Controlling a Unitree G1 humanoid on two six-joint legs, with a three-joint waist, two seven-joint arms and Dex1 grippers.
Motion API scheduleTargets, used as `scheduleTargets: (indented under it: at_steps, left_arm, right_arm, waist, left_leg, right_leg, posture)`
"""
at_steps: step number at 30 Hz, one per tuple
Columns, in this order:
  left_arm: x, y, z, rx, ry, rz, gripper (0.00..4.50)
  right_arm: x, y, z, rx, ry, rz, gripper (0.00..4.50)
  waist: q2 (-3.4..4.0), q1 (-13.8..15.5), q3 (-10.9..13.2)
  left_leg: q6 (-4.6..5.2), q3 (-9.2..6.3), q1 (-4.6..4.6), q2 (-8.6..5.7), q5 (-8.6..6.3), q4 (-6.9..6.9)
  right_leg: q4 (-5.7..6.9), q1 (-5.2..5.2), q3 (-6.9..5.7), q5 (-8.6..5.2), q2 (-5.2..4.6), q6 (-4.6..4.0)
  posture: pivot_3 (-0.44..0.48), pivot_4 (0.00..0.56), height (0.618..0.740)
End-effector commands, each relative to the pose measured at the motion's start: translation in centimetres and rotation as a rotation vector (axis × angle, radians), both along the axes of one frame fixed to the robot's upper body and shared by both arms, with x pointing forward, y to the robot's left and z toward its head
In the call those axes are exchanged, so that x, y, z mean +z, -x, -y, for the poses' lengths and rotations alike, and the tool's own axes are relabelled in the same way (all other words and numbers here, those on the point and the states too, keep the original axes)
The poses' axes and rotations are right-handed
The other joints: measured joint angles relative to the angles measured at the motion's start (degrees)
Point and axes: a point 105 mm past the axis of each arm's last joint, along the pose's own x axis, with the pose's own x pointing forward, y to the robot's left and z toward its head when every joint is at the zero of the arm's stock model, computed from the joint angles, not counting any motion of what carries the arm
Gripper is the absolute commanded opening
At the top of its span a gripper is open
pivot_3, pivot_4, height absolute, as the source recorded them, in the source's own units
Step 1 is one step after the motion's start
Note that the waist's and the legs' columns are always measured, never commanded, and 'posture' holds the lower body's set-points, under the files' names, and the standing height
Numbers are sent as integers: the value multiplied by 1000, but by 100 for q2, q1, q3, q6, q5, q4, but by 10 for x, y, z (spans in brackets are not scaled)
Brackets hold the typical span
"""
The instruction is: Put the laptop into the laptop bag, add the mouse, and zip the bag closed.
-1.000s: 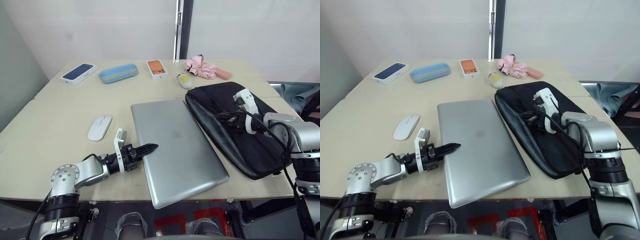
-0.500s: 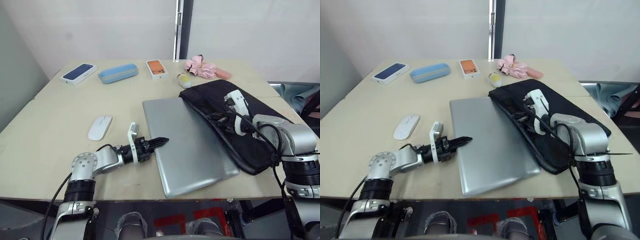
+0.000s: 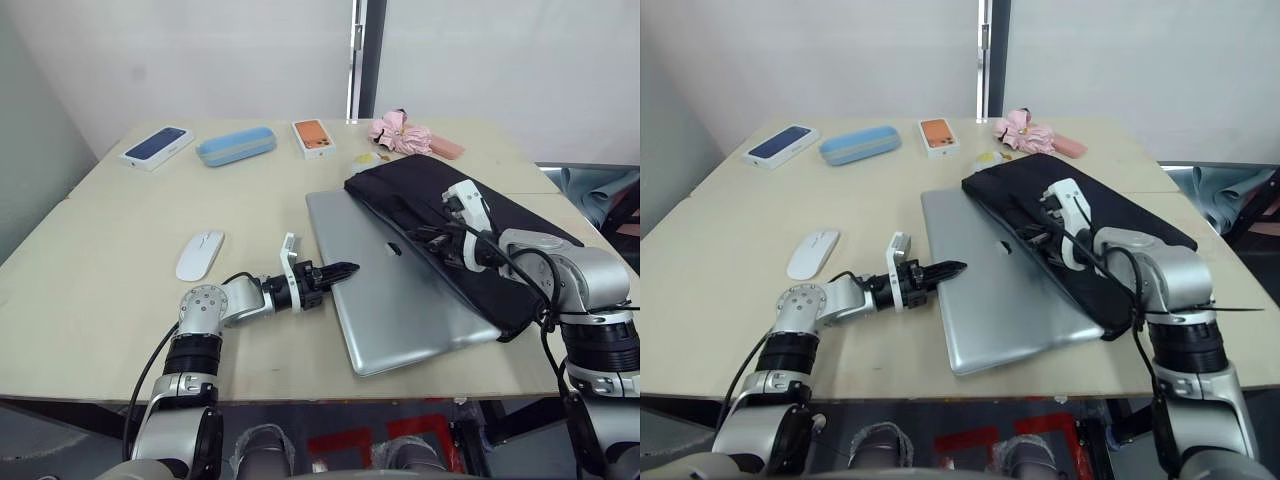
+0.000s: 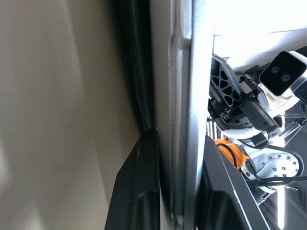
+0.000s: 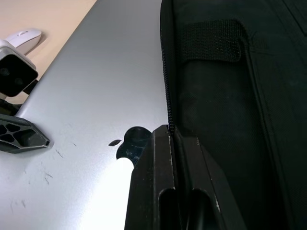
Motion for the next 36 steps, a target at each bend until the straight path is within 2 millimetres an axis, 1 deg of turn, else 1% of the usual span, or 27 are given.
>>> scheduleTargets:
  at_steps: [1,4,7,11,15,20,22,26,30,31,36]
  left_arm:
    - [38,-11,-1,28,155,107,317]
    - [41,-15,5,34,162,106,317]
    - [42,-19,15,31,157,109,317]
    - [48,-25,29,31,168,124,317]
    - [51,-27,46,14,169,133,317]
    - [50,-25,62,-15,164,134,317]
    - [49,-22,70,-36,158,134,317]
    - [46,-18,79,-56,152,134,317]
    - [41,-15,88,-69,105,181,317]
    - [40,-14,89,-72,101,187,317]
    - [39,-14,95,-86,80,227,317]
  right_arm:
    - [18,1,1,-2,-16,61,29]
    - [21,0,-3,6,-44,51,29]
    - [22,2,-15,25,-84,32,29]
    - [22,5,-32,48,-128,9,29]
    - [21,8,-51,43,-187,-24,29]
    - [31,8,-69,35,-266,-38,29]
    - [34,7,-71,30,-276,-34,29]
    - [38,5,-73,23,-292,-34,29]
    - [40,6,-75,30,-295,-36,29]
    - [40,6,-75,31,-294,-36,29]
    - [38,8,-71,37,-281,-38,29]
  waist:
    - [0,0,0]
    - [0,6,0]
    - [0,13,0]
    - [1,28,1]
    - [1,29,1]
    - [4,25,2]
    - [4,32,2]
    - [5,39,3]
    - [7,37,4]
    - [7,35,4]
    - [8,37,4]
  left_leg:
    - [0,0,0,0,0,0]
    - [0,-1,0,0,0,0]
    - [1,-1,0,0,0,2]
    - [2,-2,-3,-1,1,2]
    - [5,-5,-11,-1,5,1]
    - [3,-5,-11,-1,5,-1]
    - [1,-6,-11,-2,5,-1]
    - [-2,-7,-13,-3,5,-3]
    - [-4,-7,-12,-4,5,-6]
    - [-4,-7,-12,-3,5,-6]
    - [-5,-7,-12,-3,5,-7]
  right_leg:
    - [0,0,0,0,0,0]
    - [0,0,0,0,0,0]
    - [2,0,0,1,0,1]
    - [1,-1,-1,1,0,0]
    - [-7,-3,-4,1,-1,0]
    - [-6,-5,-5,2,-2,1]
    - [-7,-4,-5,2,-2,1]
    - [-13,-3,-6,7,-4,9]
    - [-13,-3,-6,19,-4,30]
    - [-13,-3,-6,26,-4,42]
    - [-14,-3,-6,27,-4,45]
  posture:
    - [0,150,740]
    - [0,150,740]
    - [0,150,740]
    - [0,150,740]
    - [0,150,740]
    - [0,150,740]
    - [0,150,740]
    - [0,150,740]
    - [0,150,740]
    - [0,150,740]
    - [0,150,740]
